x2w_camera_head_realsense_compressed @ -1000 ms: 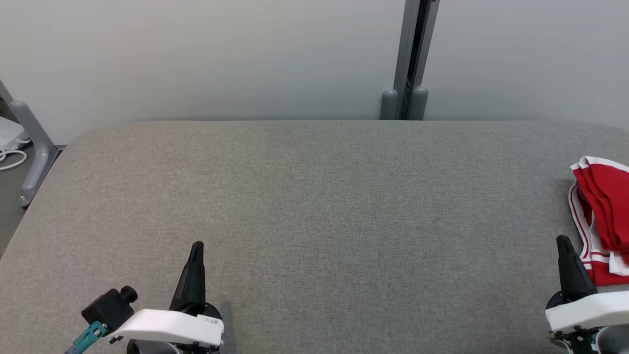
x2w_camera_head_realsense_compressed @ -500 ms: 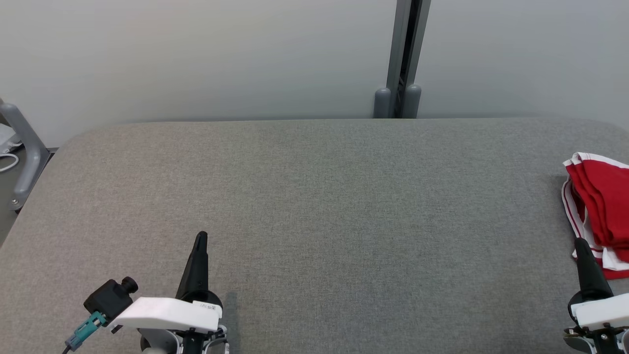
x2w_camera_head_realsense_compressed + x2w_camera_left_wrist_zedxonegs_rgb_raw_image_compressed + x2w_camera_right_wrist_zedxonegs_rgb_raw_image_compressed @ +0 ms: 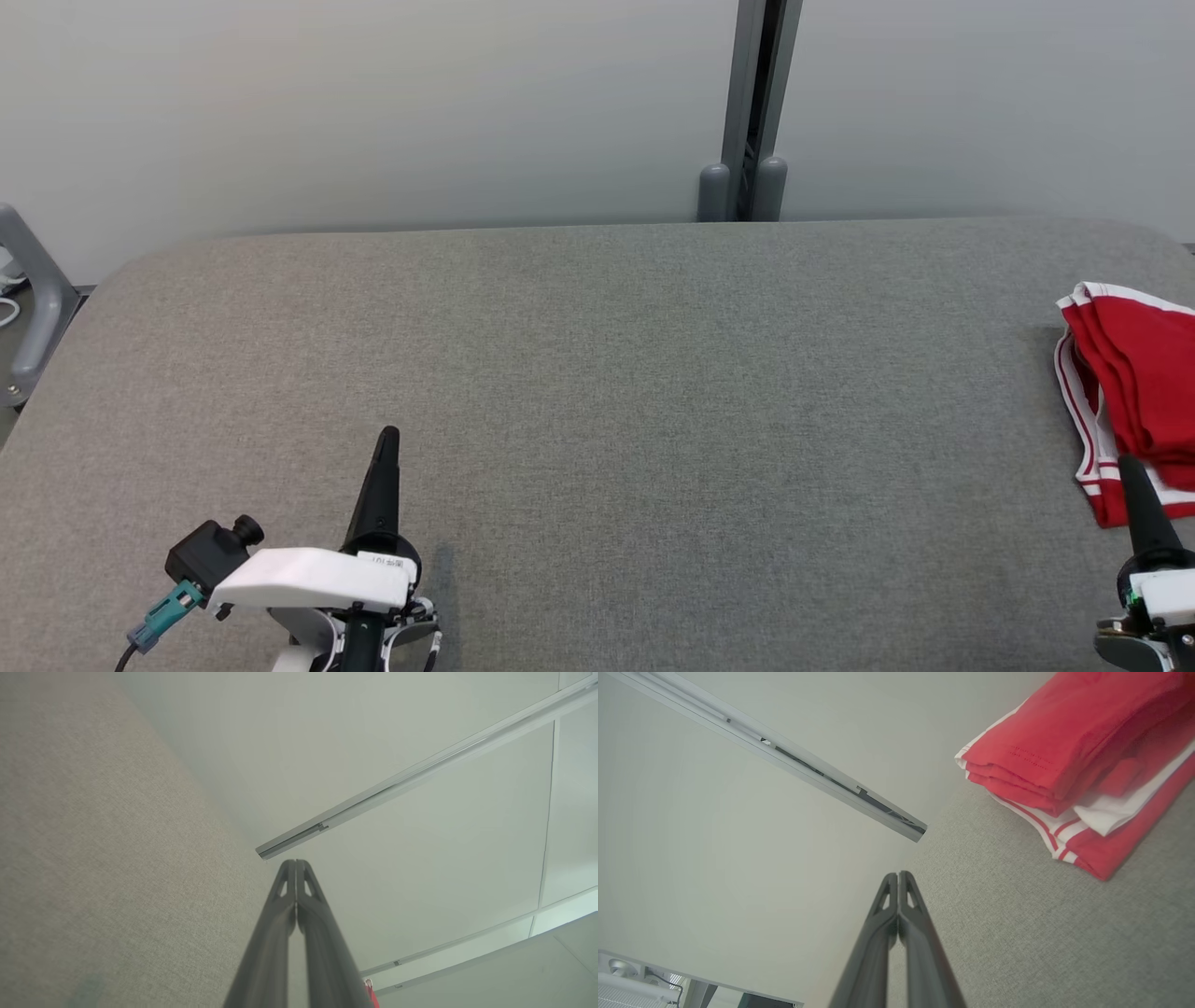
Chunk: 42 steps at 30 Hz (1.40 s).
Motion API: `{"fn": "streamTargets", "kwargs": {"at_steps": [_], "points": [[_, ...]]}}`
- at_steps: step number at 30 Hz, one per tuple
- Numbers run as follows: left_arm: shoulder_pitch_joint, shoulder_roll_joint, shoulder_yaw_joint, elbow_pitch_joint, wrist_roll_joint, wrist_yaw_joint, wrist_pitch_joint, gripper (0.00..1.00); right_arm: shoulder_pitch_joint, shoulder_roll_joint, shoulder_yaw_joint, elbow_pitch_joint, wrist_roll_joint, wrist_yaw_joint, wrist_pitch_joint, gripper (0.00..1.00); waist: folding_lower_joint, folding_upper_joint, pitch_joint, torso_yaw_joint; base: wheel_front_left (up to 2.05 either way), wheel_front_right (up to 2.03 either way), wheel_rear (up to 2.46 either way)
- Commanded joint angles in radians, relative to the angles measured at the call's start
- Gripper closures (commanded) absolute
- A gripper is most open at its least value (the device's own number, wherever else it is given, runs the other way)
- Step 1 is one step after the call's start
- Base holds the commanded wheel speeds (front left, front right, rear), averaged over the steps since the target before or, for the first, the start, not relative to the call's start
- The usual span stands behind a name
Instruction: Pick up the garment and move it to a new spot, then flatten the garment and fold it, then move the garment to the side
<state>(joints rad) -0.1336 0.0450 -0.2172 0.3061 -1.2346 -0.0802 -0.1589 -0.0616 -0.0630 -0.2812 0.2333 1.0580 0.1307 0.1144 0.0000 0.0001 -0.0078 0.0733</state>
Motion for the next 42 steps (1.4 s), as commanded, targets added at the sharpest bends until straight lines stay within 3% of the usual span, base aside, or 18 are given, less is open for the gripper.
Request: {"fn": "streamTargets", "kwargs": {"at_steps": [1, 42], "points": [[-0.036, 0.005, -0.002, -0.003, -0.021, -0.010, 0.001, 1.00, -0.015, -0.005, -0.012, -0.013, 0.027, 0.000, 0.011, 1.00, 0.0000, -0.0001, 0.000, -0.002, 0.00, 0.00, 0.00], [-0.119, 0.007, -0.039, 0.060, -0.336, -0.041, 0.041, 1.00, -0.013, 0.007, -0.152, -0.019, 0.386, 0.000, 0.159, 1.00, 0.0000, -0.0001, 0.008, -0.049, 0.00, 0.00, 0.00]]}}
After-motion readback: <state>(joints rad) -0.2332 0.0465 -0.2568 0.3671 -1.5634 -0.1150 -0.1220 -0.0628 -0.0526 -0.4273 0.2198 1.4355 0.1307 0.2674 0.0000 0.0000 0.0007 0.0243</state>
